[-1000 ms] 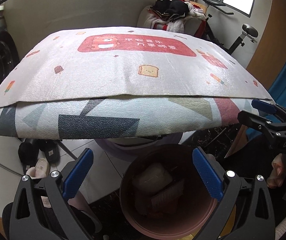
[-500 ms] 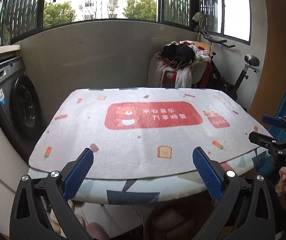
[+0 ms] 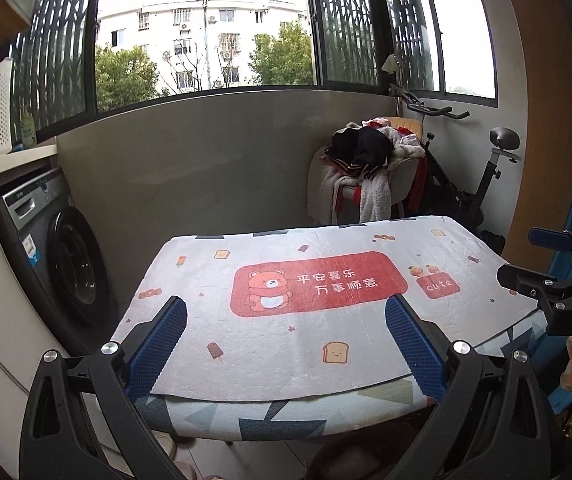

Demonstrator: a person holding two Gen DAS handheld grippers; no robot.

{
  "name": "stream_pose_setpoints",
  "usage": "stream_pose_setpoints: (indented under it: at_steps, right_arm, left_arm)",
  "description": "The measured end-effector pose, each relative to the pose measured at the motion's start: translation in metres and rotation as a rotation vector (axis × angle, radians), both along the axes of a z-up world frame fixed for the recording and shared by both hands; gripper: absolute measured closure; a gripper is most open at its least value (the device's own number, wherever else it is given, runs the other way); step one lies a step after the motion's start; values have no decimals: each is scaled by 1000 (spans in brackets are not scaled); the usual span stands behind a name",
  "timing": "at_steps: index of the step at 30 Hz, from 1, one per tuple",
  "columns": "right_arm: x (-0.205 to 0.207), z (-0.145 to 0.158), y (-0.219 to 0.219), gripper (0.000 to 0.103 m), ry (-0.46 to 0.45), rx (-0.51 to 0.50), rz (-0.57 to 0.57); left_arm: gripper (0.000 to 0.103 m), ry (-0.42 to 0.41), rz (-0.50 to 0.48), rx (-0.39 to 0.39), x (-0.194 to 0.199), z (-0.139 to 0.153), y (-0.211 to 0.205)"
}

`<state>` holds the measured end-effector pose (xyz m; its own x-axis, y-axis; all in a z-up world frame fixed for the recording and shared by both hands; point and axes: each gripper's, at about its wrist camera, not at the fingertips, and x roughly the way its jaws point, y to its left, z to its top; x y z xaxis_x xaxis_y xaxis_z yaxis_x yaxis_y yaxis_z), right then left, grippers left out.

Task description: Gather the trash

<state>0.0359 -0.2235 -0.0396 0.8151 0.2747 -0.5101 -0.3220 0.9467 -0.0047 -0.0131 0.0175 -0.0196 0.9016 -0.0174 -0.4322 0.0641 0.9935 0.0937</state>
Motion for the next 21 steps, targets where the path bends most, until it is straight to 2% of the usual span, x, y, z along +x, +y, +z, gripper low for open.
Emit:
stream_pose_setpoints:
  at_steps: [21]
  right_arm:
    - [-4,3,-4,6,18,14,-40]
  left_arm:
    - [6,25,-24,-26,-3,8,2]
